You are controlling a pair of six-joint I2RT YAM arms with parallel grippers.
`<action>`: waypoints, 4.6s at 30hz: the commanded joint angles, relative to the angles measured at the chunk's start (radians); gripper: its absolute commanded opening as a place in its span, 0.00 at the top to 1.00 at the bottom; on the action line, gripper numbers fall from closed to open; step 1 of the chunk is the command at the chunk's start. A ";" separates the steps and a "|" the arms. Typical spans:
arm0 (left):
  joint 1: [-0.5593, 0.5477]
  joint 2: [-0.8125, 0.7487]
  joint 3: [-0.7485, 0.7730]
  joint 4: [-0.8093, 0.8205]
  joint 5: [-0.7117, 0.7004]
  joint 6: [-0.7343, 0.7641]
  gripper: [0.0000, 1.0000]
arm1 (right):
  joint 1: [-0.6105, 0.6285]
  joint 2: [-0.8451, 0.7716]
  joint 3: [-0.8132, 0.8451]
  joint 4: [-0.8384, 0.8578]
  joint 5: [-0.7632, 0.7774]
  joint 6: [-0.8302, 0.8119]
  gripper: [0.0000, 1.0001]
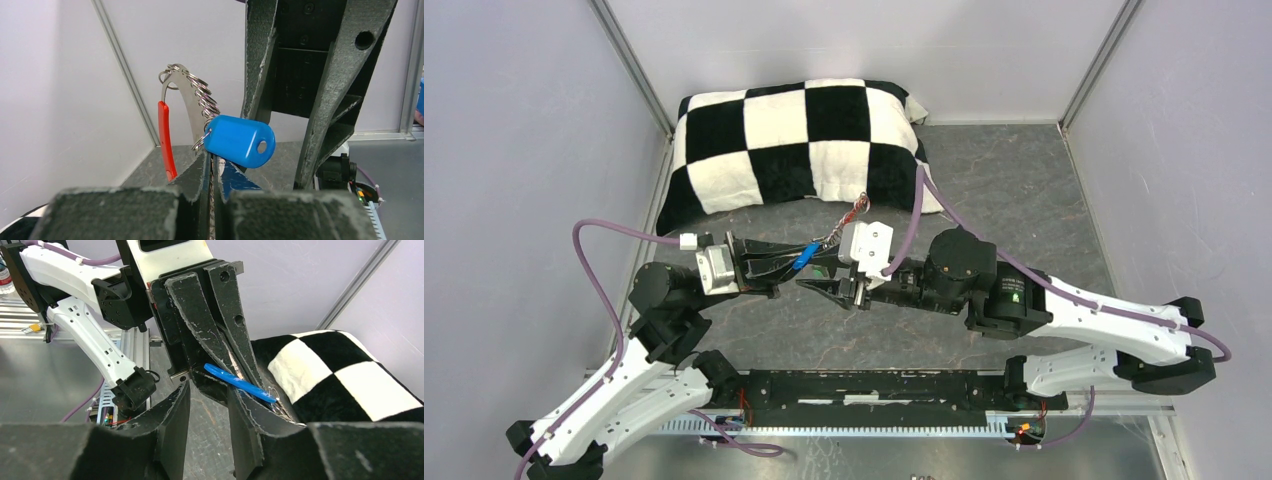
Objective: Put the keys on the keyring
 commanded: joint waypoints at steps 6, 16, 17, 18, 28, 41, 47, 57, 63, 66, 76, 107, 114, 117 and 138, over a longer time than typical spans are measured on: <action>0.003 -0.015 0.014 0.002 0.000 0.005 0.98 | 0.005 0.000 0.143 -0.096 -0.038 -0.059 0.58; 0.002 -0.013 0.029 0.000 0.009 -0.035 0.98 | 0.005 0.122 0.437 -0.500 -0.210 -0.166 0.53; 0.002 -0.012 0.032 0.000 0.008 -0.054 0.98 | 0.005 0.135 0.463 -0.526 -0.209 -0.180 0.53; 0.002 -0.012 0.035 -0.002 0.009 -0.065 0.98 | 0.005 0.144 0.486 -0.557 -0.214 -0.199 0.51; 0.002 -0.008 0.086 -0.036 0.056 -0.118 0.98 | 0.005 0.066 0.480 -0.661 -0.144 -0.561 0.03; 0.002 0.016 0.140 -0.085 0.037 -0.174 0.98 | 0.027 0.027 0.313 -0.426 -0.153 -0.756 0.21; 0.002 0.025 0.147 -0.082 0.045 -0.185 0.98 | 0.064 -0.006 0.218 -0.264 -0.112 -0.797 0.31; 0.002 0.012 0.136 -0.083 0.028 -0.184 0.98 | 0.080 -0.030 0.154 -0.183 -0.057 -0.818 0.45; 0.002 0.015 0.144 -0.079 0.025 -0.183 0.98 | 0.082 -0.012 0.174 -0.225 -0.056 -0.833 0.47; 0.002 0.016 0.149 -0.081 0.024 -0.183 0.98 | 0.082 -0.008 0.180 -0.240 -0.064 -0.837 0.47; 0.003 0.018 0.161 -0.088 0.024 -0.170 0.98 | 0.082 0.021 0.255 -0.364 -0.089 -0.840 0.42; 0.002 -0.017 0.089 -0.103 0.134 -0.037 0.98 | 0.082 -0.020 0.057 -0.012 -0.037 -0.807 0.99; 0.002 -0.022 0.073 -0.105 0.167 0.016 0.98 | 0.083 0.017 0.064 -0.001 -0.036 -0.780 0.96; 0.002 -0.024 0.071 -0.105 0.163 0.022 0.98 | 0.082 0.037 0.079 -0.019 -0.035 -0.766 0.89; 0.002 -0.047 0.064 -0.106 0.095 -0.019 0.98 | 0.066 0.101 0.554 -0.448 -0.023 -0.453 0.47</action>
